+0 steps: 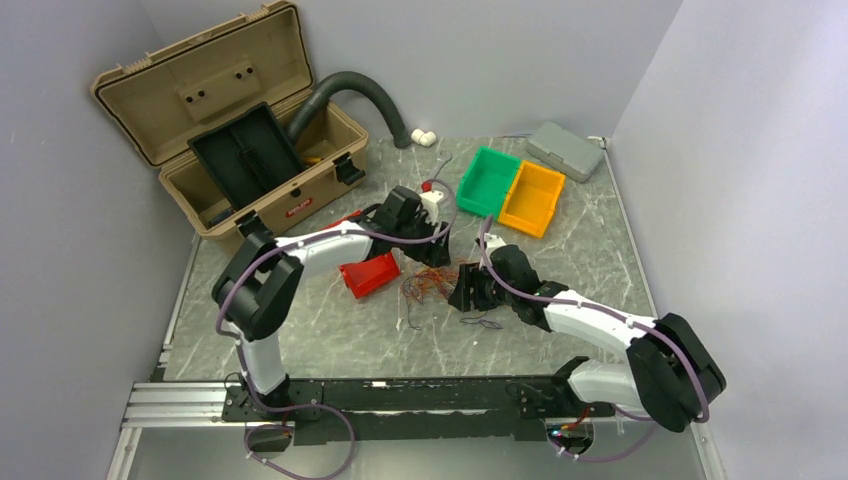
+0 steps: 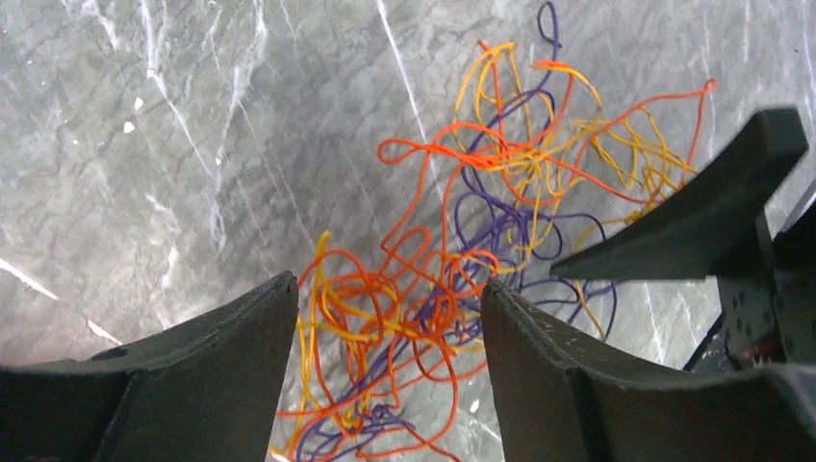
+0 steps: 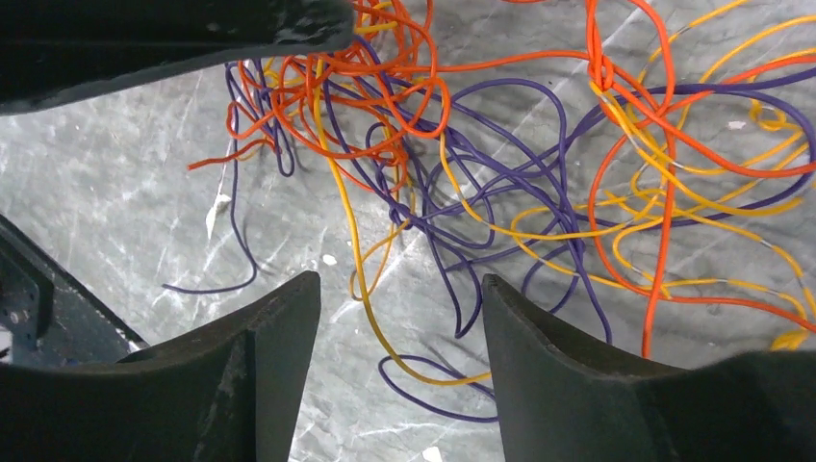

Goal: Untangle the cables

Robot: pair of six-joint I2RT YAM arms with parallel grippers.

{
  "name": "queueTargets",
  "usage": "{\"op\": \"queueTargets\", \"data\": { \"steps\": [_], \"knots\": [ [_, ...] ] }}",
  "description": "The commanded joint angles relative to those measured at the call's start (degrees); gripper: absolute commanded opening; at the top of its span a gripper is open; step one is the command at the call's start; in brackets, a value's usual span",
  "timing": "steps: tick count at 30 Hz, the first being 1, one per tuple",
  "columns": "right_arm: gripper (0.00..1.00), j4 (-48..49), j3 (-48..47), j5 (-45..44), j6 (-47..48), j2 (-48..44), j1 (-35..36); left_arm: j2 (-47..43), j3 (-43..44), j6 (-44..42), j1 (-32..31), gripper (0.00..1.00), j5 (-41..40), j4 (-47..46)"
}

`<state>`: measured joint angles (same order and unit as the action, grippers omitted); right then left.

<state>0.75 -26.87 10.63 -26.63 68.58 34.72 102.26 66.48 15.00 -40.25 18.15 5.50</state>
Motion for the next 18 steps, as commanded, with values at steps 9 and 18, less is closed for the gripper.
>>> {"op": "queueTargets", "data": {
  "steps": [9, 18],
  "knots": [
    [0.0, -15.6, -2.16, -28.75, -12.5, -9.75, 1.7, 3.81, 6.68, 2.61, 0.99, 0.0, 3.19, 0.91],
    [0.0, -61.95, -12.95, -65.28, -49.49, -27.92, 0.9, -13.95, -13.59, 16.11, 8.21, 0.0, -1.84, -24.41]
  ]
}}
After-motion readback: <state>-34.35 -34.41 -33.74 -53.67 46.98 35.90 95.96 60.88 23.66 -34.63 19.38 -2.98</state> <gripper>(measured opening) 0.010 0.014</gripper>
